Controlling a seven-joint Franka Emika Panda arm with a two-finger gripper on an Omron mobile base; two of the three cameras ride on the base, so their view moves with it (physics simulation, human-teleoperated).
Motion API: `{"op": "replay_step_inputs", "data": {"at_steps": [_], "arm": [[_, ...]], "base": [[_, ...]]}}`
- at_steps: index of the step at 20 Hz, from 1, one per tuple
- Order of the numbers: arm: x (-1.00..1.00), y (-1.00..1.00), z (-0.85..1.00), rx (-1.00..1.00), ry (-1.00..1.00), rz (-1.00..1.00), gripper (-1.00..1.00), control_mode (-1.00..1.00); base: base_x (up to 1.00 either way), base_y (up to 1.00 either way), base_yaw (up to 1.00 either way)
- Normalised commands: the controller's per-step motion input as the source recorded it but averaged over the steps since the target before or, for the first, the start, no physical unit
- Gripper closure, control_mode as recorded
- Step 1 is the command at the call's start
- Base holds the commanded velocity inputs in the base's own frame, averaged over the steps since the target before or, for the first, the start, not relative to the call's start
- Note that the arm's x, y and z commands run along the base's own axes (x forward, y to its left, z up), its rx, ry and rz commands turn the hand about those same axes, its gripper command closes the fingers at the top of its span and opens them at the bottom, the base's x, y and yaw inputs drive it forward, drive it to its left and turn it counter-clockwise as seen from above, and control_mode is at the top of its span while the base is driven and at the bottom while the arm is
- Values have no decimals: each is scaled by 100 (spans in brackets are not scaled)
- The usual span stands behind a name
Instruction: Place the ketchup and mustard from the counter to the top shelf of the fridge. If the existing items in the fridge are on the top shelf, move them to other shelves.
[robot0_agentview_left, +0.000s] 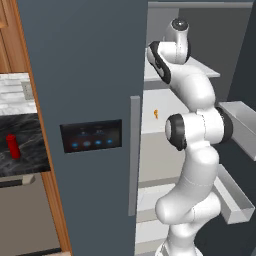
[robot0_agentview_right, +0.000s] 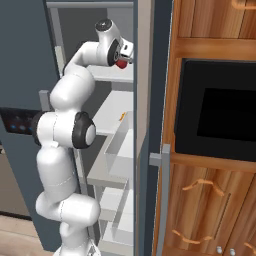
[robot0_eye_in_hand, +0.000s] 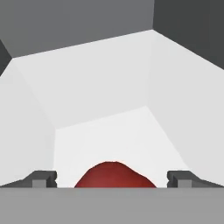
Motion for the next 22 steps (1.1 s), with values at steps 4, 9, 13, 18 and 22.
{"op": "replay_step_inputs", "data": {"at_steps": [4,9,13,18,22], "arm": [[13,0,-43,-1,1,0,100,-100],[-13,-2,-54,-1,0,0,100,-100],[-9,-9,-24,1,4,0,100,-100],[-16,0,0,0,-9,0,100,-100],[-39,0,0,0,-57,0,100,-100]], "base": [[0,0,0],[0,0,0],[0,0,0],[0,0,0],[0,0,0]]}}
